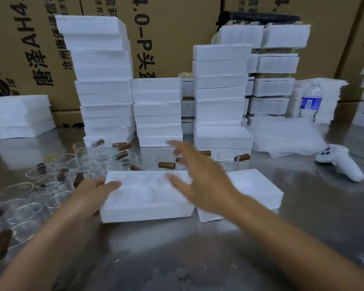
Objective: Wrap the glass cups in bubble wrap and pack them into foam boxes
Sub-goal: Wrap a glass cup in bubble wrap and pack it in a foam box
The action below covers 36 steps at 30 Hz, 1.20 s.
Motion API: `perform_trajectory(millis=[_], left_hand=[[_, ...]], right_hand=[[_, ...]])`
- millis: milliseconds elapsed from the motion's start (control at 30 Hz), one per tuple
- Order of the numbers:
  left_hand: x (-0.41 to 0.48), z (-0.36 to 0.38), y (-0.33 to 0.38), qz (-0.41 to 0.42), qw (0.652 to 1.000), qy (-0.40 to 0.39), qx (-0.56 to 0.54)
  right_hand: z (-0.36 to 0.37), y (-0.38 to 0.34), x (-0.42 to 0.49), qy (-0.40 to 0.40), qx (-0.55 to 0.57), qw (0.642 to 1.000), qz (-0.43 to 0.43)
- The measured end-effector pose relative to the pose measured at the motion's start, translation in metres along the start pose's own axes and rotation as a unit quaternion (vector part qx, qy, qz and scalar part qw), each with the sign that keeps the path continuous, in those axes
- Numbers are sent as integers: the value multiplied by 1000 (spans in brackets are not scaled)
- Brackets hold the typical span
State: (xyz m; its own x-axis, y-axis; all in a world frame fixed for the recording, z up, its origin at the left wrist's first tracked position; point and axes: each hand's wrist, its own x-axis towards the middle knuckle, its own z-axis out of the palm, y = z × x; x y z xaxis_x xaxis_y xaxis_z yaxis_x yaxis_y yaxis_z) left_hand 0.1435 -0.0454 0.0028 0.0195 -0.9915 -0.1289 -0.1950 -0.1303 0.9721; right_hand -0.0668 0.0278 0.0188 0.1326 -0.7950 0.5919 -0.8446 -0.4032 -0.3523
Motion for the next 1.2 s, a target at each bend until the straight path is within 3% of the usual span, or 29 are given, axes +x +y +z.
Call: perform_trajectory(millis=[133, 233, 400, 500, 667, 1000, 1200], left_hand=[[6, 4, -12, 47, 994, 52, 88], [9, 6, -17, 50, 990, 77, 110], [12, 9, -23, 73, 983, 95, 137], [12, 10, -23, 111, 978, 127, 119], [-1, 17, -10, 263, 947, 184, 26], [-12, 79, 15, 343, 935, 81, -33], [-17, 114, 27, 333, 941, 24, -58]], right_hand=[[-50, 67, -1, 93, -46, 988, 117], [-73, 117, 1, 70, -90, 973, 199], [-78, 171, 3, 28, 13, 934, 355], [-71, 188, -4, 24, -12, 941, 338], [-62, 197, 0, 3, -24, 959, 281], [-67, 204, 5, -154, -41, 953, 257], [-72, 191, 7, -62, 11, 972, 227]])
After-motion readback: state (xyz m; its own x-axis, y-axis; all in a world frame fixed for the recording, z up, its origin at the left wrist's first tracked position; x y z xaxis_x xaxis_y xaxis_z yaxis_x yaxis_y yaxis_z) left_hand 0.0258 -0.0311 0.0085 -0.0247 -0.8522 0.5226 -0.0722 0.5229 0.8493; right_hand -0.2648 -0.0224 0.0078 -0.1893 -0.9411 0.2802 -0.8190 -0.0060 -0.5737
